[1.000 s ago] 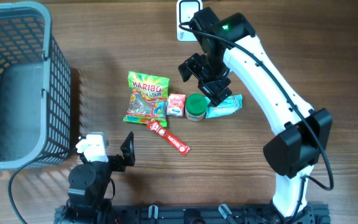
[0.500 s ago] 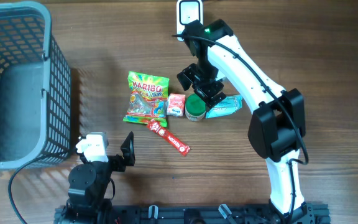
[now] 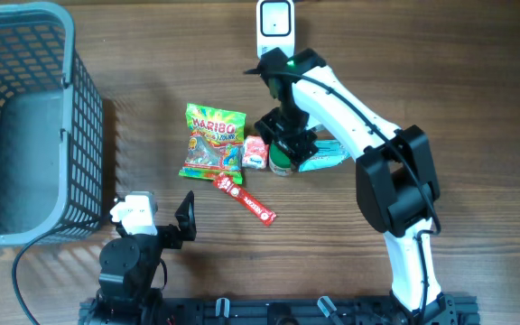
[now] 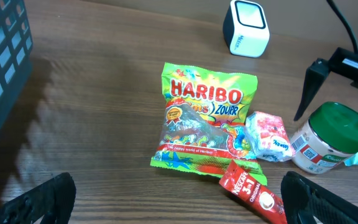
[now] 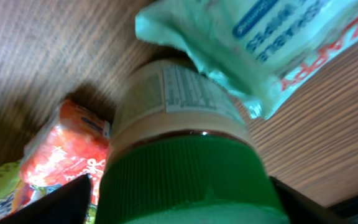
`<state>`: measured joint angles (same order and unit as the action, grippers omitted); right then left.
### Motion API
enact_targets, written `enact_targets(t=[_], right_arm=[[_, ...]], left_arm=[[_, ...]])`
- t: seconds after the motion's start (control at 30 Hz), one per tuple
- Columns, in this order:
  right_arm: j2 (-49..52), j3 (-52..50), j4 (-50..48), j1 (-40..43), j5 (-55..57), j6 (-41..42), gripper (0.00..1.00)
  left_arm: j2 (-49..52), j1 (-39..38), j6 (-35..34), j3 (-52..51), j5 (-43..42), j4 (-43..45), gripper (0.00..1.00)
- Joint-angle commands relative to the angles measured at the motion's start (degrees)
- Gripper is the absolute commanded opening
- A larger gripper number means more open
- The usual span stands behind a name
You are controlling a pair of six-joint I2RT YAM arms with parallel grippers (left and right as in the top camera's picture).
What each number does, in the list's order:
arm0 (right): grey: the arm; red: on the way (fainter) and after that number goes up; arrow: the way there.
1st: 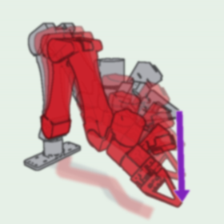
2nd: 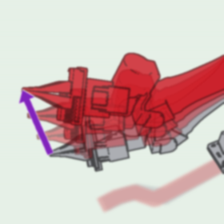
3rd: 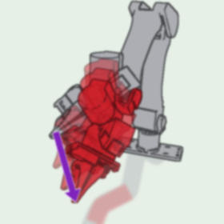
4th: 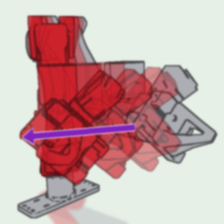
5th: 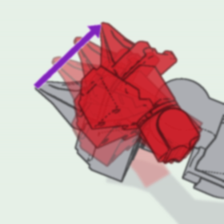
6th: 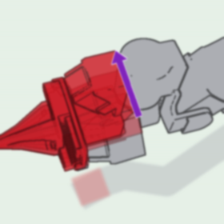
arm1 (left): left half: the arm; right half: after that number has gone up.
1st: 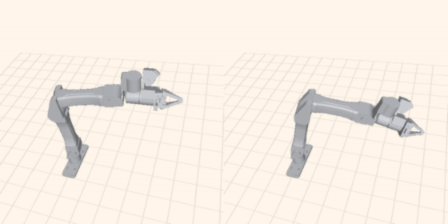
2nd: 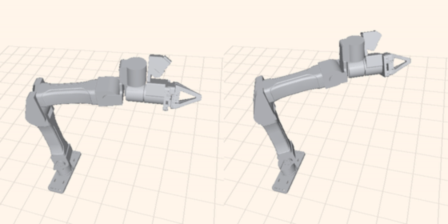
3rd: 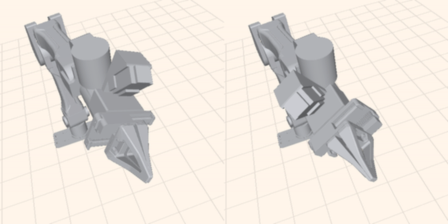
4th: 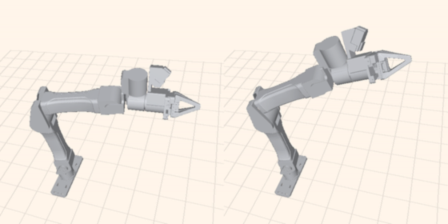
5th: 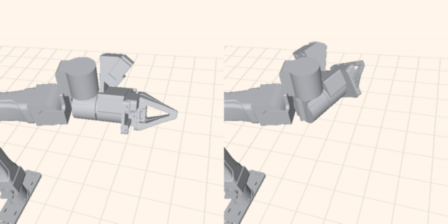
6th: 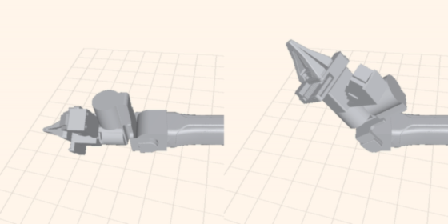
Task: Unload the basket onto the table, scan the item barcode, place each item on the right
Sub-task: 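Lower the right gripper onto the green-capped jar and grasp its cap, then lift the jar with the right gripper toward the white scanner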
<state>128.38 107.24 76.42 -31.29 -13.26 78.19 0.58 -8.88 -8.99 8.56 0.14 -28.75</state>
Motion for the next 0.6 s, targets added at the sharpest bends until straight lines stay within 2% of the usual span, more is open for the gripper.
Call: enact_targets(t=[0.0,0.07,0.13,0.3,0.4,0.5,0.57], right_arm=[[0.66,-0.66,-0.90,-0.61,-0.04,1.44,0.74],[0.66,-0.66,-0.90,-0.63,1.11,1.09,0.66],[0.66,-0.66,-0.90,-0.61,2.32,-2.69,0.64],[0.63,0.07,-0.79,1.11,4.94,-22.10,0.61],[0.63,2.36,-0.74,2.54,4.90,-30.32,0.61],[0.63,6.25,-0.46,4.00,4.90,-41.92,0.61],[0.63,8.50,-0.35,4.57,4.92,-48.22,0.65]], left_arm=[[-0.02,0.11,-0.50,-0.52,0.79,0.15,1.00],[-0.02,0.11,-0.48,-0.52,0.79,0.15,1.00],[-0.02,0.11,-0.48,-0.52,0.79,0.15,1.00],[-0.02,0.09,-0.48,-0.52,0.79,0.15,1.00],[-0.02,0.11,-0.48,-0.52,0.79,0.15,1.00],[-0.02,0.11,-0.48,-0.52,0.79,0.15,1.00],[-0.02,0.09,-0.48,-0.52,0.79,0.15,1.00]])
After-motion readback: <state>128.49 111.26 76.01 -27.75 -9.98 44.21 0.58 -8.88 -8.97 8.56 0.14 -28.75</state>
